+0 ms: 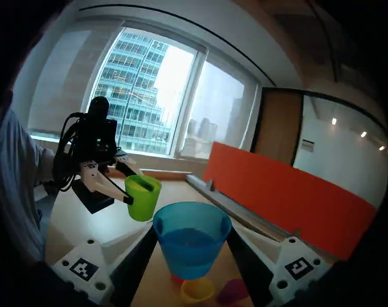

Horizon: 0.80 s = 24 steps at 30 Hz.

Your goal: Pour water

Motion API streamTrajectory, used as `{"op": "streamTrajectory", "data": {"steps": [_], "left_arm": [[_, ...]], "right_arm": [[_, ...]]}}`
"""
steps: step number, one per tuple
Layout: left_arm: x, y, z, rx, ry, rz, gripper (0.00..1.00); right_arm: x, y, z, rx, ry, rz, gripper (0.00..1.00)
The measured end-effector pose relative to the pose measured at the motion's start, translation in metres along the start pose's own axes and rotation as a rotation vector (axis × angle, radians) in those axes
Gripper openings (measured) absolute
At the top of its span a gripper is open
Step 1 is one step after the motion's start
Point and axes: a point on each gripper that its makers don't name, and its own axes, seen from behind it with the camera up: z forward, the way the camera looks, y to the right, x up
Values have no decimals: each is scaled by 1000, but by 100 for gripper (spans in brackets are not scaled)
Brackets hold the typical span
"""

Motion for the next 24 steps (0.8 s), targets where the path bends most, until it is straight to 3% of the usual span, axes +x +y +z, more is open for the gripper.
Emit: {"op": "streamTrajectory", "data": {"steps": [24], "left_arm": [[5, 14, 3, -15, 43, -24, 85]], "right_arm": [[51, 12, 19, -5, -5, -277, 91]]}}
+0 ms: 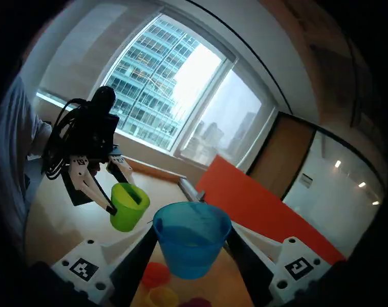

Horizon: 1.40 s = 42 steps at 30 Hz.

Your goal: Pour water

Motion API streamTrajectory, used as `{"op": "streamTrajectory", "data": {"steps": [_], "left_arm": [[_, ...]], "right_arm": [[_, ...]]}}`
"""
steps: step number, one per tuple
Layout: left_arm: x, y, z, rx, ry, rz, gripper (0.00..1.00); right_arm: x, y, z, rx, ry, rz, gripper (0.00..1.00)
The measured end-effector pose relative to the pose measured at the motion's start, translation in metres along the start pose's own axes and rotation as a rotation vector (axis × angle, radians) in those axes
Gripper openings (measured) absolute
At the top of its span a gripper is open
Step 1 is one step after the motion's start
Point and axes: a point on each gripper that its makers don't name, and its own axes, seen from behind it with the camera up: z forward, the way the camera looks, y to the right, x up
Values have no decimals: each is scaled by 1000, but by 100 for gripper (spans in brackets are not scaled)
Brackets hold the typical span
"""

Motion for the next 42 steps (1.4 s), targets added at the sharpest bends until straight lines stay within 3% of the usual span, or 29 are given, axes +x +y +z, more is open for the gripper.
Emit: {"op": "streamTrajectory", "data": {"steps": [24, 42], "left_arm": [[6, 10, 9, -28, 5, 16, 85], [6, 14, 17, -48, 2, 8, 85]], "right_arm": [[52, 1, 34, -15, 7, -251, 90], [73, 24, 53, -50, 4, -459, 90]]}}
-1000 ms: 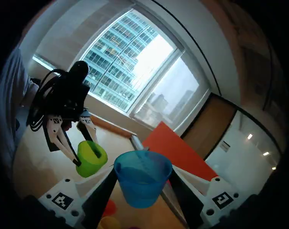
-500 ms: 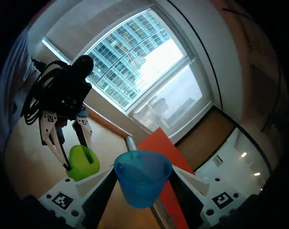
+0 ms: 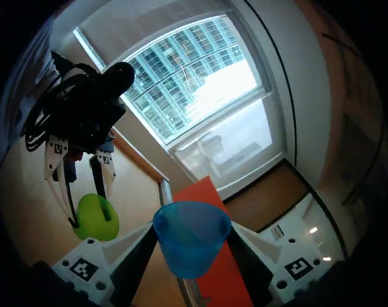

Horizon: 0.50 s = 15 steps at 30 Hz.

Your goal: Pour water

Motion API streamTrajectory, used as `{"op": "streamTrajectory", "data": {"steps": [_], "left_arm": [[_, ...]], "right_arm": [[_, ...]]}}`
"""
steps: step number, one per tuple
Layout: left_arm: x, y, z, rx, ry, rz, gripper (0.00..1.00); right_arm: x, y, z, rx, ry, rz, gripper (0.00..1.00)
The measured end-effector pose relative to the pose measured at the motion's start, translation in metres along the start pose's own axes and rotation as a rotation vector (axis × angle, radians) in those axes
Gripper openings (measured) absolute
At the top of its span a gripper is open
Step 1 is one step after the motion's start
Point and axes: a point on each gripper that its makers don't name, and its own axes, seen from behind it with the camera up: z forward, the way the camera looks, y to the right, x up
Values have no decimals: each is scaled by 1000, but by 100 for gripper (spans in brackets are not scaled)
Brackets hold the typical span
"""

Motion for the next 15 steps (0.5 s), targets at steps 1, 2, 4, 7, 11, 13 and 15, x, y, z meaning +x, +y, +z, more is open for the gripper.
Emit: {"op": "streamTrajectory", "data": {"steps": [1, 2, 4, 7, 11, 13, 15], "left_arm": [[0, 1, 0, -2, 1, -1, 85], [1, 1, 1, -4, 2, -1, 85], [2, 3, 1, -8, 4, -1, 84], [4, 5, 2, -13, 7, 1, 84], [6, 6, 3, -18, 10, 4, 85], [7, 7, 3, -19, 12, 4, 85], [8, 7, 3, -21, 13, 4, 85]], "right_arm": [[0, 1, 1, -2, -1, -9, 90], [0, 3, 2, -4, -1, -18, 90], [0, 5, 5, -8, -3, -34, 90], [0, 7, 7, -14, -5, -54, 90], [1, 12, 9, -25, -5, -79, 90], [1, 14, 10, -30, -5, -90, 90], [2, 17, 10, -36, -5, -100, 90]]}}
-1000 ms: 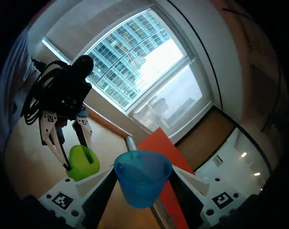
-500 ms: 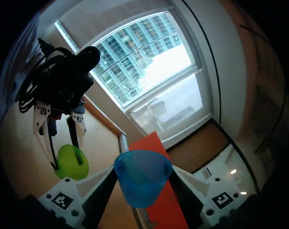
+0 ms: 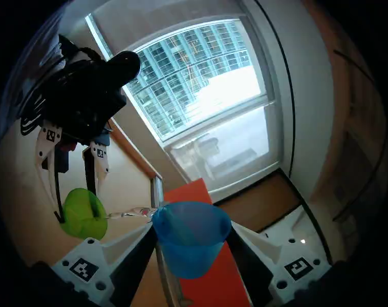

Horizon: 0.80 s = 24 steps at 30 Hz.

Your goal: Pour water

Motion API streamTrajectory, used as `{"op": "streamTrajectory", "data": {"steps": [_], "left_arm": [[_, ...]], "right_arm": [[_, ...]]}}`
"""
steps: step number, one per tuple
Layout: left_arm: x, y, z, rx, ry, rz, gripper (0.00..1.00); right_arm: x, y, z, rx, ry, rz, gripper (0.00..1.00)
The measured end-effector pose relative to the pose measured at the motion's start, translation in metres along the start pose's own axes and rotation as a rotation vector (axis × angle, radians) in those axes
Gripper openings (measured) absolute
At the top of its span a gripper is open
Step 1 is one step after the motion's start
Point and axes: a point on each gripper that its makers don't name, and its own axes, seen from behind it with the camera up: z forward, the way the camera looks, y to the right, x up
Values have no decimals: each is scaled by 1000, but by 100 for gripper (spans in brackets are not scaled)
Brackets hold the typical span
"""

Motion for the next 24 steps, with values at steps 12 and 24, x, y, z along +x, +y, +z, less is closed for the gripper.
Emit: {"op": "streamTrajectory", "data": {"steps": [12, 24], "left_arm": [[1, 2, 1, -4, 2, 4, 84], [5, 1, 1, -9, 12, 4, 85]], "right_arm": [[-1, 9, 1, -20, -4, -53, 90], [2, 14, 5, -28, -7, -109, 90]]}}
